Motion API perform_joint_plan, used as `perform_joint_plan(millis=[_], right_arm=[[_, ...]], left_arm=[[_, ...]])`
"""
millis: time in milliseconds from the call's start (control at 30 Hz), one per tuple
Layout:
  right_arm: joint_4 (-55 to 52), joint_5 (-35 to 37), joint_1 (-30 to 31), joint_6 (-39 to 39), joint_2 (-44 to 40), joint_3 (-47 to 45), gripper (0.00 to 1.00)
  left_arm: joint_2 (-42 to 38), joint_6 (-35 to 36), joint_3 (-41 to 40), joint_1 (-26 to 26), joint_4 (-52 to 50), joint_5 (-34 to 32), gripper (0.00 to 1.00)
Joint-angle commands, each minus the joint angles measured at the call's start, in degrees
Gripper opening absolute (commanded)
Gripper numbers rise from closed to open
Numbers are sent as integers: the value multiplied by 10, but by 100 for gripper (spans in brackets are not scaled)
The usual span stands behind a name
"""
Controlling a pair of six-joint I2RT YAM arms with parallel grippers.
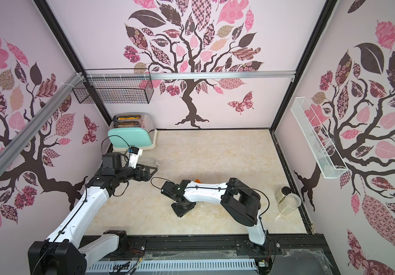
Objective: Assemble a giraffe with lego
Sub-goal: Pick up the lego brick from the center of the board, then assemble the lego brick with the lego brick.
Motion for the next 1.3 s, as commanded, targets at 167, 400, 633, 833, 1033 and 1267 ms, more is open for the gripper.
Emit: perform_joint_plan(millis=[167, 400, 633, 833, 1033, 1267], right_arm=[[-32, 27, 4, -6, 3, 23, 27], [-116, 60, -1, -41, -49, 64, 22], [-213, 50, -50, -103, -122, 124, 21], [-297, 53, -97, -154, -132, 216, 20], [-356, 72, -136, -209, -102, 280, 16], [-354, 39, -172, -232, -62, 313, 13]], left_arm=[[1, 4, -1, 0, 8, 5, 98], [0, 25, -10, 0, 10, 28, 98], [-3, 88, -16, -8, -3, 82, 98], [-2, 135, -19, -17, -22, 118, 98], [-1, 173, -22, -36, -39, 152, 98], [9, 186, -29, -73, -40, 166, 98]])
